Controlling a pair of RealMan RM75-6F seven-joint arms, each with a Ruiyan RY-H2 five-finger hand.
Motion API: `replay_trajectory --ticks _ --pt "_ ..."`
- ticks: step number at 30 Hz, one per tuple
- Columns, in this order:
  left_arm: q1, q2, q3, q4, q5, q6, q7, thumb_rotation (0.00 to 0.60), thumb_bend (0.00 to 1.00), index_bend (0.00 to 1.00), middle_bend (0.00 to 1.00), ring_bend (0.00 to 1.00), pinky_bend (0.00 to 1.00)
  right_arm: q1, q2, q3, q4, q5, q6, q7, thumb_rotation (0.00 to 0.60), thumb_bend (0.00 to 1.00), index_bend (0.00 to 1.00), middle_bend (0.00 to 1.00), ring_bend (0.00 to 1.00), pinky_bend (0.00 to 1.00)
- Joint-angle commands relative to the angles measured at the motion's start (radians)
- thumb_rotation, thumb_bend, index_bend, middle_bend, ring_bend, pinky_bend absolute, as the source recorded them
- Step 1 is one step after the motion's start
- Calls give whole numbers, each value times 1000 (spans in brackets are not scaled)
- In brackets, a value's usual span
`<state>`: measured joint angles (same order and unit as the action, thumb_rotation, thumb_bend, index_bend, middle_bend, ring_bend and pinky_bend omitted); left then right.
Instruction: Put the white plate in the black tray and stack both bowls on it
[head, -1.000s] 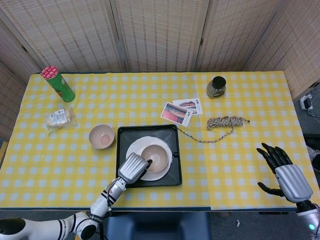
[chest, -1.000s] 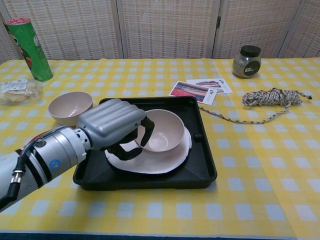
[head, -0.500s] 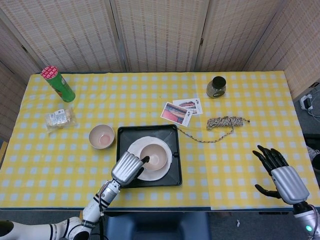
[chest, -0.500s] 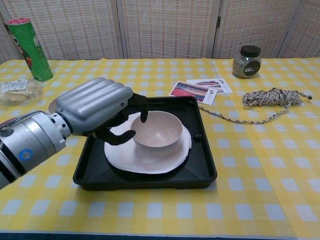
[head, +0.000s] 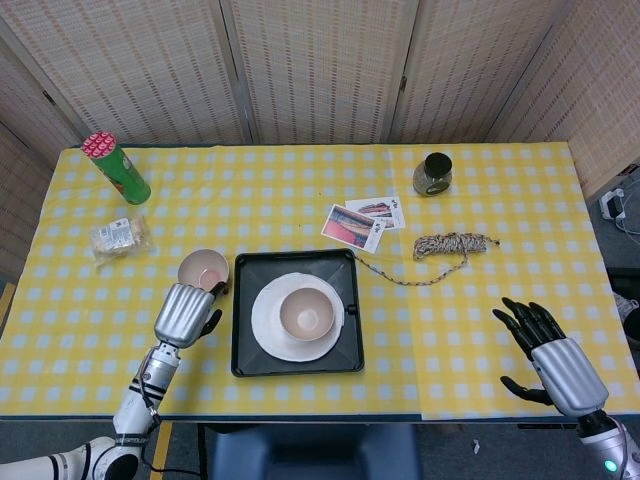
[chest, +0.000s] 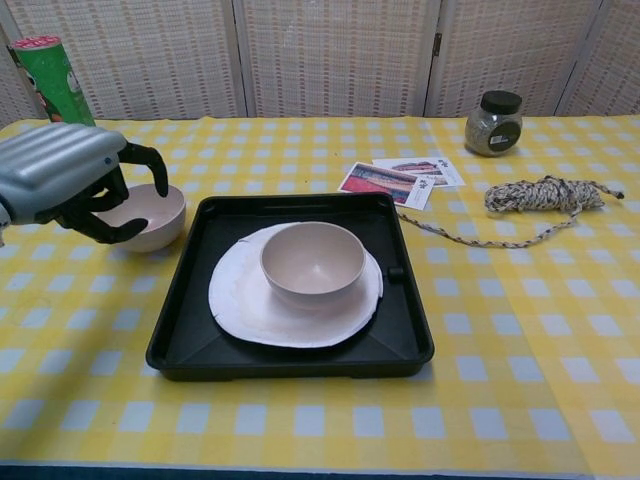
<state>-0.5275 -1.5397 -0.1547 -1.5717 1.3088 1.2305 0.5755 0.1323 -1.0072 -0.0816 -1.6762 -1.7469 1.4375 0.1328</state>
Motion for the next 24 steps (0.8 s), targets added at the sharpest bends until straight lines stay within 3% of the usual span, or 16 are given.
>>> replay_trajectory --ticks 1,24 --pt "3 17 -20 30 -28 -13 -44 600 391 457 1000 1000 1000 9 -4 -5 -6 -5 -18 -8 600 250 0 0 0 0" --pt "-48 -85 -10 285 -106 -138 -140 600 381 446 1000 1000 1000 8 2 -8 -5 13 -26 -3 600 250 0 0 0 0"
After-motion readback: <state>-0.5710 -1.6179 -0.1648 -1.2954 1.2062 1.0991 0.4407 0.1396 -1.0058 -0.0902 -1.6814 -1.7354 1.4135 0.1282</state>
